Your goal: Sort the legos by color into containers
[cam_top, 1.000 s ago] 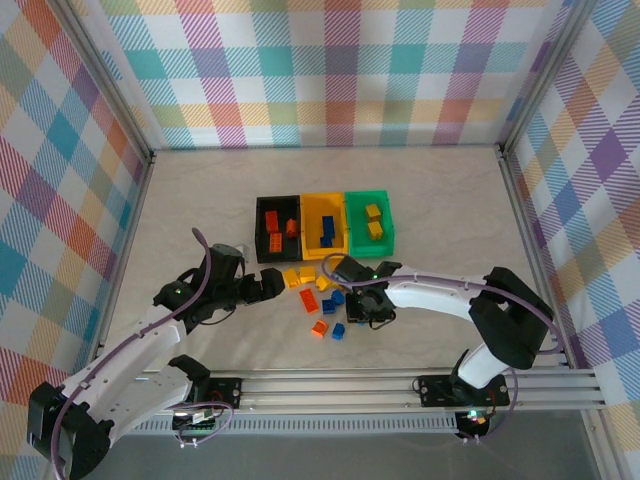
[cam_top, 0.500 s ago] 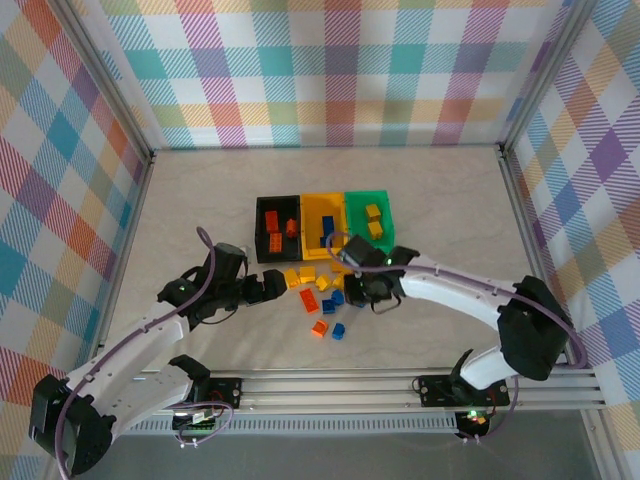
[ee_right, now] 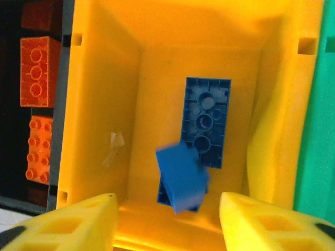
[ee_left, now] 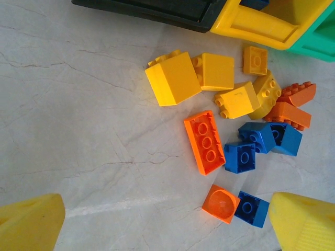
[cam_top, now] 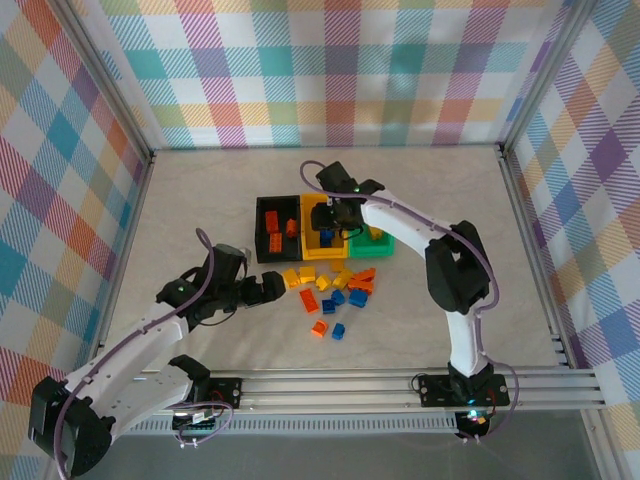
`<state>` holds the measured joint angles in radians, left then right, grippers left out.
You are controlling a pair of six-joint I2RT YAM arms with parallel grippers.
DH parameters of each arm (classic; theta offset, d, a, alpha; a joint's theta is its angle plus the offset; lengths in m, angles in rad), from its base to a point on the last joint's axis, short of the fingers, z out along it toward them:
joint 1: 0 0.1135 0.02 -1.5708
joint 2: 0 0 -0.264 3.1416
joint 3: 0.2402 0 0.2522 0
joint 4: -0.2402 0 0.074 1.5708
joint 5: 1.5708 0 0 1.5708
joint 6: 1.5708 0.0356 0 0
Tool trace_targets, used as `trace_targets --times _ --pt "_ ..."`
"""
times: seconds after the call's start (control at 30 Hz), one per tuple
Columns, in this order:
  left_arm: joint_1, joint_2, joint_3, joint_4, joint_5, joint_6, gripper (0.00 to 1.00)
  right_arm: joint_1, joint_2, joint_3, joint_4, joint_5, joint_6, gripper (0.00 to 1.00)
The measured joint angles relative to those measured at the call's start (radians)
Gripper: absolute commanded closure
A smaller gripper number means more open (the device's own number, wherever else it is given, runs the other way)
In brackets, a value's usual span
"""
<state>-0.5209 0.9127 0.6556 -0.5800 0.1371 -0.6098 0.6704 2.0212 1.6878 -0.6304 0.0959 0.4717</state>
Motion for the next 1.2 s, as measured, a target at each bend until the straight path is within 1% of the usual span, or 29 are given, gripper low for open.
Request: trace_targets --times 0.07,0.13,0.27,0.33,0.43,0.5,0.6,0.77,0.83,0.97,1.2 --pt "0.000 -0.009 0.003 -0.003 -0.003 0.000 0.00 0.003 -0.015 -0.006 -0.007 -0.002 -0.012 0.31" --pt "0.000 -0.018 0.004 -0.004 -0.005 0.000 0.00 0.008 -0.061 -0.054 0.003 -0.006 -0.016 0.26" --pt "0.000 -0.026 0.004 -0.005 -0.006 -0.003 0.00 0.036 -0.257 -0.277 0.013 -0.026 -0.015 0.25" --pt "0.000 -0.029 0.005 -0.005 -0.006 -0.004 0.00 0.072 -0.363 -0.398 0.012 -0.035 -0.011 0.23" --pt "0.000 -0.037 0.009 -0.008 -0.006 -0.004 0.00 0.163 -0.485 -0.570 0.014 -0.057 0.000 0.20" --pt "0.000 -0.045 0.009 -0.011 -0.006 -0.004 0.00 0.223 -0.516 -0.655 0.016 -0.073 0.012 0.19" --pt "0.000 -0.053 0.009 -0.015 -0.006 -0.004 0.00 0.301 -0.515 -0.745 0.014 -0.093 0.027 0.19" --pt "0.000 -0.054 0.009 -0.018 -0.006 -0.005 0.00 0.365 -0.490 -0.775 0.023 -0.093 0.046 0.20" --pt "0.000 -0.054 0.009 -0.019 -0.006 -0.005 0.00 0.378 -0.473 -0.775 0.043 -0.093 0.051 0.21" --pt "0.000 -0.054 0.009 -0.019 -0.007 -0.005 0.00 0.381 -0.429 -0.774 0.070 -0.092 0.064 0.29" --pt "0.000 -0.054 0.009 -0.019 -0.007 -0.005 0.00 0.384 -0.389 -0.774 0.075 -0.074 0.072 0.53"
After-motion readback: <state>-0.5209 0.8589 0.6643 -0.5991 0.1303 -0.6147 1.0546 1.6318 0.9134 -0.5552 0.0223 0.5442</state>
